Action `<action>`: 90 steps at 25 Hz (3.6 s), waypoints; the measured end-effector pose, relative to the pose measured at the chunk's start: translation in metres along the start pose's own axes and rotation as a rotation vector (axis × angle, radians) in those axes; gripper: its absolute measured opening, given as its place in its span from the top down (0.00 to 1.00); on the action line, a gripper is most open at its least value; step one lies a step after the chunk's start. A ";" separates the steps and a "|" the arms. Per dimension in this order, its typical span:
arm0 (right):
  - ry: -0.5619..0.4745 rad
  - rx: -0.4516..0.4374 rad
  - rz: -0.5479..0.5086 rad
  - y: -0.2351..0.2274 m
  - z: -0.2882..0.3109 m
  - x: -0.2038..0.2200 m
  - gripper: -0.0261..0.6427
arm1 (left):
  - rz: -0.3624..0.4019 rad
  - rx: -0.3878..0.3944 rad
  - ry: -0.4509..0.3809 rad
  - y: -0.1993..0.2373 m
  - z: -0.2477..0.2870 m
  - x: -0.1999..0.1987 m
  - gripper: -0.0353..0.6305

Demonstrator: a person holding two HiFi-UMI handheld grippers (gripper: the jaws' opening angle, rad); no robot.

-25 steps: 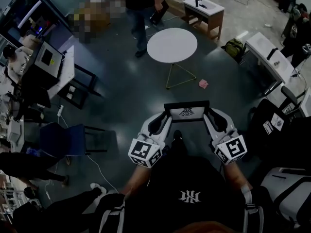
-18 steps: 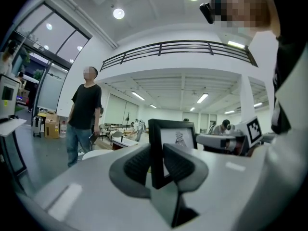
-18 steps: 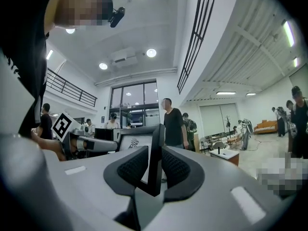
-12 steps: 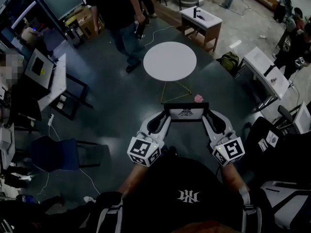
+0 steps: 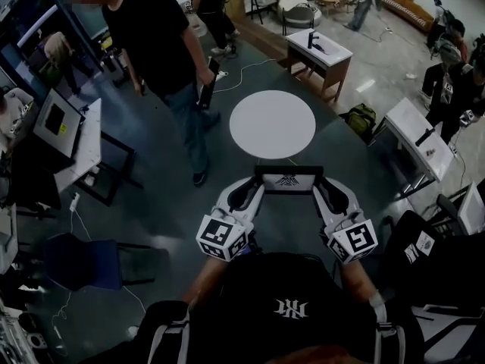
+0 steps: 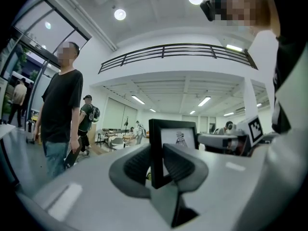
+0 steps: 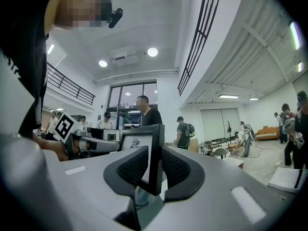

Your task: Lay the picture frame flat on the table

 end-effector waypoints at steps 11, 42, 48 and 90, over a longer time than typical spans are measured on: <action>0.052 -0.031 0.035 -0.045 0.082 0.035 0.85 | -0.050 -0.024 0.041 0.072 0.068 0.016 0.84; -0.015 -0.248 0.085 -0.305 0.381 0.056 0.85 | -0.049 -0.261 0.049 0.261 0.370 -0.049 0.84; 0.045 -0.231 0.075 -0.279 0.454 0.060 0.85 | -0.094 -0.237 0.053 0.341 0.367 -0.059 0.84; 0.355 -0.126 0.275 -0.305 0.559 0.260 0.85 | -0.256 -0.166 0.393 0.482 0.459 0.110 0.84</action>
Point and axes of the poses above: the fingertips, and each gripper's own axes: z forward along the fingers, y to its left, x out of its underside, the point moved 1 cm from there along -z, backward along the fingers, and after that the axes turned 6 degrees about -z, right-handed, at the moved point
